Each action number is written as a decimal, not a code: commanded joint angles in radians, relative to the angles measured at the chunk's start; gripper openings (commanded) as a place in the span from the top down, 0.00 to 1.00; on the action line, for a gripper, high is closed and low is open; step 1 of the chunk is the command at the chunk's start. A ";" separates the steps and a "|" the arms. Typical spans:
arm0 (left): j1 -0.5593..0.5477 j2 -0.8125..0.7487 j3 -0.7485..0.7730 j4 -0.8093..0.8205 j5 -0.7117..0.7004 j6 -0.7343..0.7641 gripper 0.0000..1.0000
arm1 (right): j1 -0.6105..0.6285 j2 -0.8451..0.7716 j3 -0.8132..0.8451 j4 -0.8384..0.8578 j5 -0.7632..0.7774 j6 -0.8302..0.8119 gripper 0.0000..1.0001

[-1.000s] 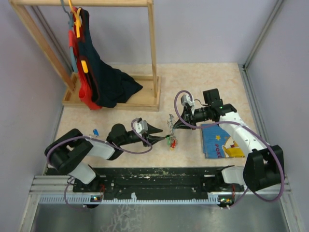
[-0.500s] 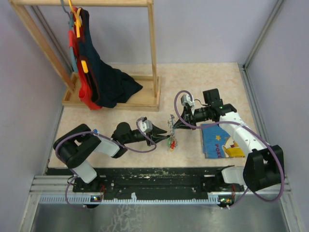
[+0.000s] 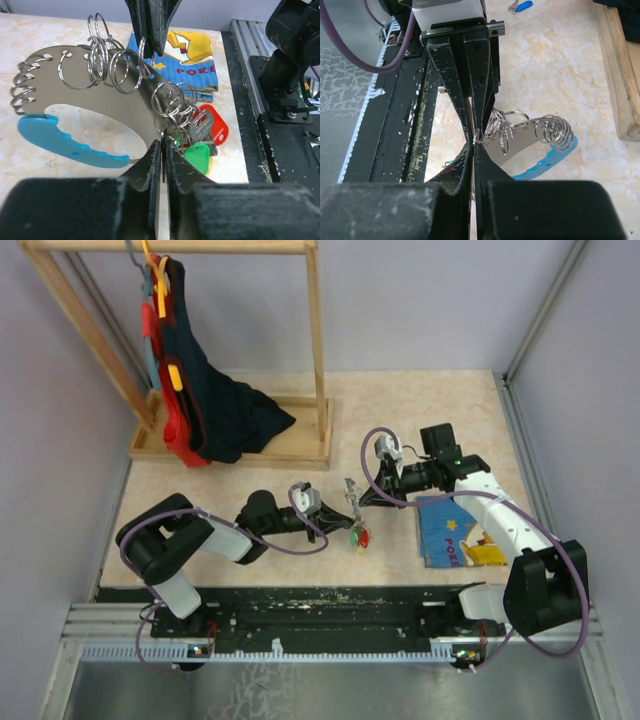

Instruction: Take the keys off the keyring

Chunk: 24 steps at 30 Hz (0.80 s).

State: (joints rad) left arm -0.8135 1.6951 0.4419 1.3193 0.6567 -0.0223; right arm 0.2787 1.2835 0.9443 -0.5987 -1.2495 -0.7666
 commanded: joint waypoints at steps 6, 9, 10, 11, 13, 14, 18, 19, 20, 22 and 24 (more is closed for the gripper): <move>-0.005 -0.113 0.023 -0.225 -0.017 0.092 1.00 | -0.003 -0.043 0.025 0.035 -0.045 -0.025 1.00; -0.006 -0.183 0.031 -0.368 -0.050 0.133 1.00 | -0.003 -0.042 0.026 0.035 -0.031 -0.029 1.00; -0.005 -0.205 0.036 -0.416 -0.058 0.146 1.00 | -0.003 -0.042 0.025 0.036 -0.025 -0.028 1.00; -0.006 -0.225 0.042 -0.459 -0.065 0.157 1.00 | -0.003 -0.042 0.026 0.038 -0.019 -0.027 1.00; -0.005 -0.259 0.055 -0.561 -0.079 0.180 1.00 | -0.003 -0.043 0.024 0.041 -0.008 -0.024 1.00; -0.005 -0.272 0.062 -0.599 -0.084 0.188 1.00 | -0.003 -0.043 0.022 0.044 -0.002 -0.024 1.00; -0.006 -0.319 0.088 -0.705 -0.090 0.204 1.00 | -0.003 -0.043 0.016 0.061 0.011 -0.009 1.00; -0.006 -0.328 0.094 -0.726 -0.088 0.204 1.00 | -0.002 -0.042 0.014 0.064 0.012 -0.007 1.00; -0.005 -0.339 0.100 -0.743 -0.087 0.206 1.00 | -0.002 -0.042 0.013 0.067 0.013 -0.004 1.00; -0.006 -0.356 0.110 -0.770 -0.088 0.206 1.00 | 0.002 -0.041 0.010 0.071 0.015 -0.001 1.00; -0.006 -0.376 0.113 -0.785 -0.083 0.206 1.00 | 0.009 -0.038 0.007 0.077 0.020 0.002 1.00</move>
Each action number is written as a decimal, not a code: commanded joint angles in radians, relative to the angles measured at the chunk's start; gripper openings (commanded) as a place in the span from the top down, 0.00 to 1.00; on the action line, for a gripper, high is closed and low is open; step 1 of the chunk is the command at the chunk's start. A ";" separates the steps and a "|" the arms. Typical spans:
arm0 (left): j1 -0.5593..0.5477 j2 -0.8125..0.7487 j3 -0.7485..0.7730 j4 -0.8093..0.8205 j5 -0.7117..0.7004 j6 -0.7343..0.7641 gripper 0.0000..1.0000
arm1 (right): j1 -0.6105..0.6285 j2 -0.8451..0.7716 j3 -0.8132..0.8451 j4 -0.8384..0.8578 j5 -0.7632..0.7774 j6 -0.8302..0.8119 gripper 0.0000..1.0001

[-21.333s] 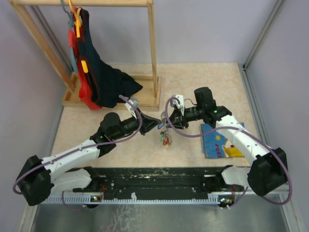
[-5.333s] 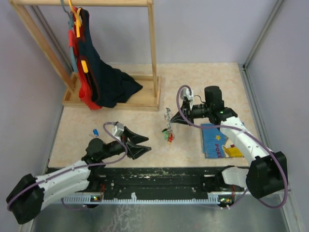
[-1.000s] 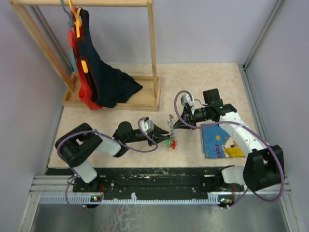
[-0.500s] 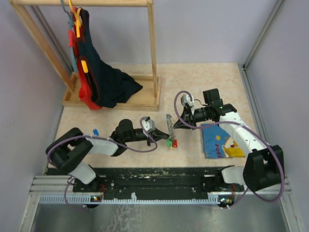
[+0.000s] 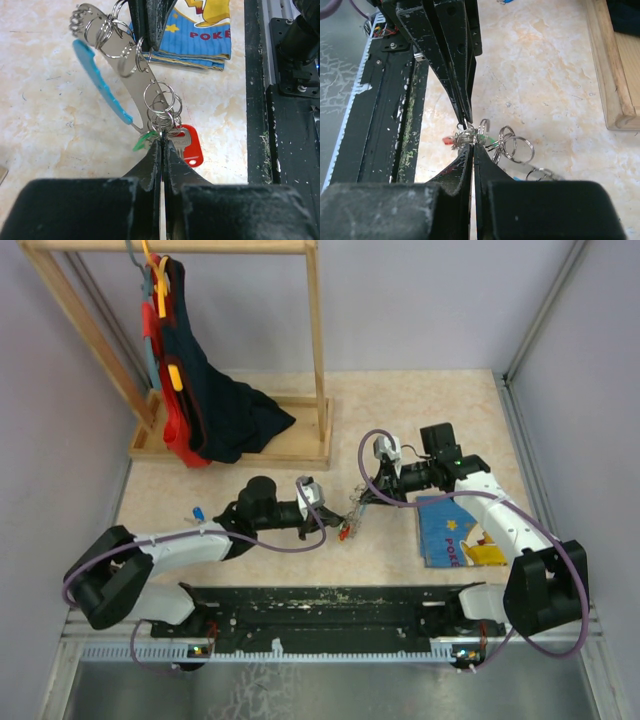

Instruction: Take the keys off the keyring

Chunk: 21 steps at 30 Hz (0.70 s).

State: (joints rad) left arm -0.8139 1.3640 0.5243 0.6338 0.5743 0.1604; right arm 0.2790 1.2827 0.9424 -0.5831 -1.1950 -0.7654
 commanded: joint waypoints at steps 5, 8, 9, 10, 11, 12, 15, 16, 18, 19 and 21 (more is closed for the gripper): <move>-0.005 -0.099 0.036 -0.116 0.031 0.004 1.00 | 0.035 -0.027 0.002 0.081 -0.011 0.018 1.00; -0.005 -0.122 0.051 -0.159 0.036 -0.005 1.00 | 0.052 -0.022 -0.001 0.093 0.003 0.026 1.00; -0.006 -0.129 0.057 -0.172 0.034 -0.007 1.00 | 0.054 -0.022 -0.002 0.102 0.006 0.035 1.00; -0.007 -0.136 0.062 -0.185 0.030 -0.009 1.00 | 0.057 -0.021 -0.004 0.109 0.009 0.043 1.00; -0.006 -0.143 0.068 -0.196 0.025 -0.011 1.00 | 0.059 -0.020 -0.006 0.115 0.012 0.050 1.00; -0.006 -0.149 0.071 -0.206 0.023 -0.011 1.00 | 0.061 -0.022 -0.007 0.123 0.016 0.058 1.00; -0.007 -0.165 0.080 -0.221 0.021 -0.016 1.00 | 0.063 -0.022 -0.012 0.149 0.019 0.090 1.00; -0.006 -0.168 0.085 -0.227 0.018 -0.017 1.00 | 0.064 -0.022 -0.015 0.156 0.018 0.097 1.00; -0.008 -0.170 0.097 -0.250 0.007 -0.017 1.00 | 0.069 -0.022 -0.018 0.167 0.017 0.107 1.00; -0.008 -0.169 0.105 -0.267 0.000 -0.015 1.00 | 0.071 -0.022 -0.020 0.171 0.018 0.112 1.00; -0.009 -0.169 0.118 -0.290 -0.007 -0.013 1.00 | 0.076 -0.020 -0.022 0.181 0.017 0.119 1.00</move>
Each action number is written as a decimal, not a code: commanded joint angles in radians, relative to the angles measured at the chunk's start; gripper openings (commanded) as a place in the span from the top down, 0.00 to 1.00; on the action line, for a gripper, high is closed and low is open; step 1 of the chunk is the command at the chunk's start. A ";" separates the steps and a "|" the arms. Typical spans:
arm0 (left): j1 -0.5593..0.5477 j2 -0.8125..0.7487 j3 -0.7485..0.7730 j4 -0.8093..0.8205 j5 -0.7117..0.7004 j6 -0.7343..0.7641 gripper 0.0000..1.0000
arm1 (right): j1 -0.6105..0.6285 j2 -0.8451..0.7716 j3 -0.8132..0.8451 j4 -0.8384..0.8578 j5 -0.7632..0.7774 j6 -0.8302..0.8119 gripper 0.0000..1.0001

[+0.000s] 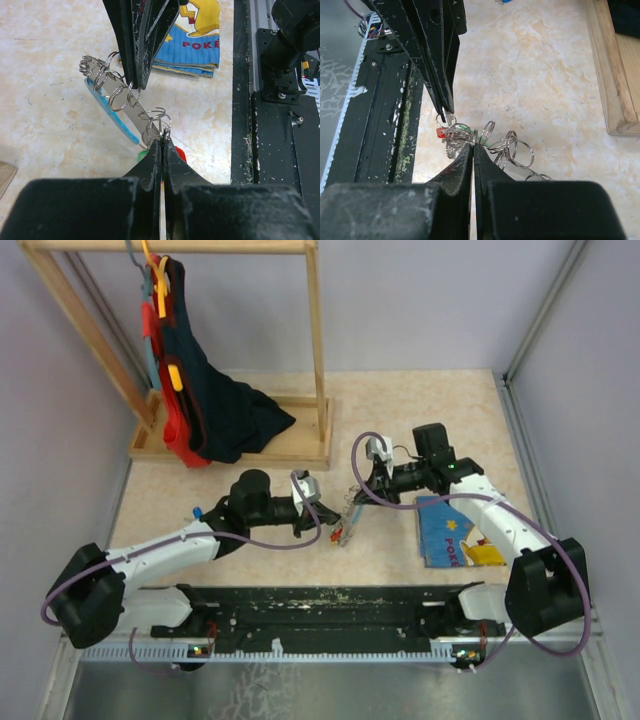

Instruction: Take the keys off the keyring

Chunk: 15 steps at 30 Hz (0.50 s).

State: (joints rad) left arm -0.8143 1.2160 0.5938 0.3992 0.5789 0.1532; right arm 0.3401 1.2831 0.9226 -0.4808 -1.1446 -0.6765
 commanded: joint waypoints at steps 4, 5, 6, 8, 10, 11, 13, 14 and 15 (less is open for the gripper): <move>-0.011 -0.018 0.073 -0.083 -0.006 -0.018 1.00 | 0.023 -0.021 -0.006 0.093 -0.028 0.046 0.99; -0.012 -0.016 0.081 -0.093 -0.004 -0.024 1.00 | 0.024 -0.022 -0.006 0.094 -0.027 0.048 0.97; -0.013 -0.014 0.090 -0.103 -0.002 -0.029 1.00 | 0.025 -0.022 -0.007 0.096 -0.026 0.049 0.97; -0.012 -0.013 0.103 -0.122 0.001 -0.042 1.00 | 0.026 -0.022 -0.008 0.098 -0.022 0.052 0.94; -0.013 -0.015 0.116 -0.140 0.002 -0.053 1.00 | 0.027 -0.023 -0.008 0.101 -0.019 0.055 0.91; -0.013 -0.017 0.127 -0.152 0.005 -0.059 1.00 | 0.027 -0.025 -0.008 0.100 -0.019 0.056 0.89; -0.013 -0.016 0.143 -0.175 0.014 -0.075 1.00 | 0.027 -0.029 -0.006 0.101 -0.015 0.058 0.83; -0.013 -0.015 0.152 -0.188 0.018 -0.084 1.00 | 0.027 -0.031 -0.005 0.099 -0.014 0.058 0.80; -0.011 -0.013 0.161 -0.201 0.019 -0.093 1.00 | 0.027 -0.032 -0.003 0.097 -0.013 0.058 0.78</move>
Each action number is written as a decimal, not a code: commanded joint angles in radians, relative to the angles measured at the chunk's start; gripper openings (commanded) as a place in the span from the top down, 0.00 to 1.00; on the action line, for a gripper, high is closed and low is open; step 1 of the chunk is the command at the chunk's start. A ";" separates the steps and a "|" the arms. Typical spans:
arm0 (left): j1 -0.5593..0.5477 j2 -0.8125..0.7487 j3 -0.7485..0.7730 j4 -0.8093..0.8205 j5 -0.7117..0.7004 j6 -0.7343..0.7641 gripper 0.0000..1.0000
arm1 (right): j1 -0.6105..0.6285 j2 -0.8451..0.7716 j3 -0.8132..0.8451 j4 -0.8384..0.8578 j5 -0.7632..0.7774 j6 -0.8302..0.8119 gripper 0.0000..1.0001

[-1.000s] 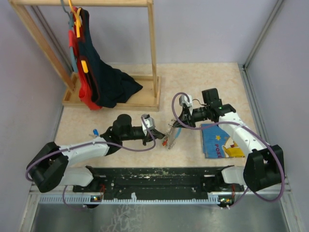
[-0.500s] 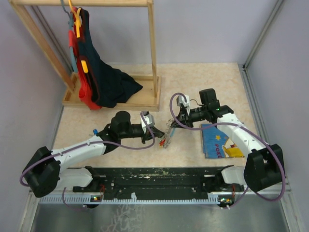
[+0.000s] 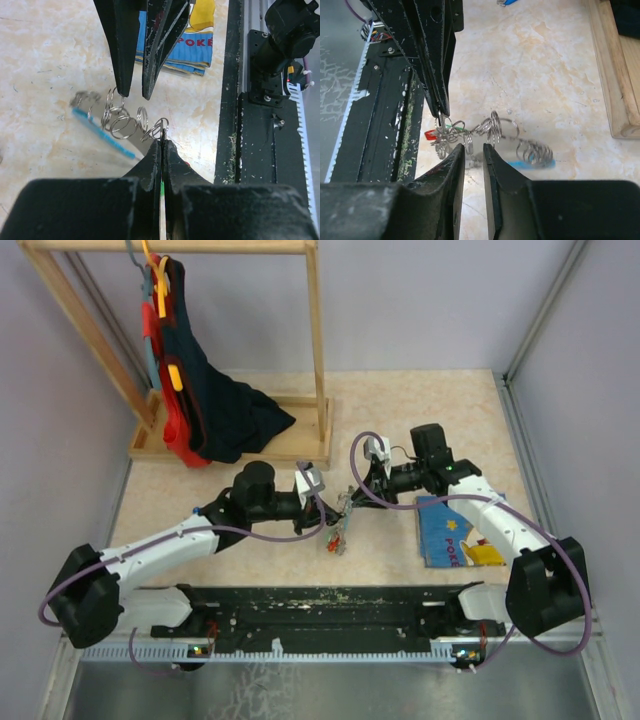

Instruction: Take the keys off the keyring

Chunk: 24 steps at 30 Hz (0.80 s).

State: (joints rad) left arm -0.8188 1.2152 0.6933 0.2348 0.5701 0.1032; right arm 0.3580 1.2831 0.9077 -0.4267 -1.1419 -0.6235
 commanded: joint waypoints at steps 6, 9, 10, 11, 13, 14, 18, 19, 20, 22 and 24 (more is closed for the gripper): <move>-0.004 0.007 0.118 -0.119 0.021 -0.161 1.00 | 0.007 -0.054 0.028 0.024 -0.010 0.002 0.69; 0.014 0.007 0.127 -0.124 0.041 -0.243 1.00 | 0.007 -0.060 0.033 0.013 -0.022 -0.004 0.69; 0.022 0.006 0.127 -0.122 0.048 -0.271 1.00 | 0.007 -0.062 0.034 0.006 -0.031 -0.011 0.69; 0.031 0.004 0.128 -0.118 0.054 -0.298 1.00 | 0.007 -0.063 0.037 0.000 -0.039 -0.016 0.69; 0.049 0.002 0.128 -0.118 0.036 -0.356 1.00 | 0.007 -0.064 0.039 -0.007 -0.051 -0.024 0.69; 0.063 0.003 0.127 -0.119 0.023 -0.391 1.00 | 0.007 -0.067 0.041 -0.011 -0.053 -0.025 0.69; 0.112 0.031 0.128 -0.108 0.060 -0.512 1.00 | 0.007 -0.070 0.041 -0.011 -0.052 -0.028 0.69; 0.122 0.041 0.134 -0.109 0.061 -0.549 1.00 | 0.007 -0.070 0.042 -0.011 -0.053 -0.026 0.69; 0.129 0.049 0.139 -0.108 0.061 -0.586 1.00 | 0.007 -0.070 0.041 -0.011 -0.054 -0.026 0.69; 0.142 0.068 0.144 -0.088 0.074 -0.662 1.00 | 0.007 -0.069 0.040 -0.010 -0.056 -0.026 0.69; 0.148 0.076 0.145 -0.076 0.038 -0.758 1.00 | 0.007 -0.068 0.039 -0.007 -0.059 -0.024 0.69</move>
State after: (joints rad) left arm -0.6842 1.2774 0.7925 0.0902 0.6052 -0.4370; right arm 0.3580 1.2449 0.9089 -0.4431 -1.1553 -0.6319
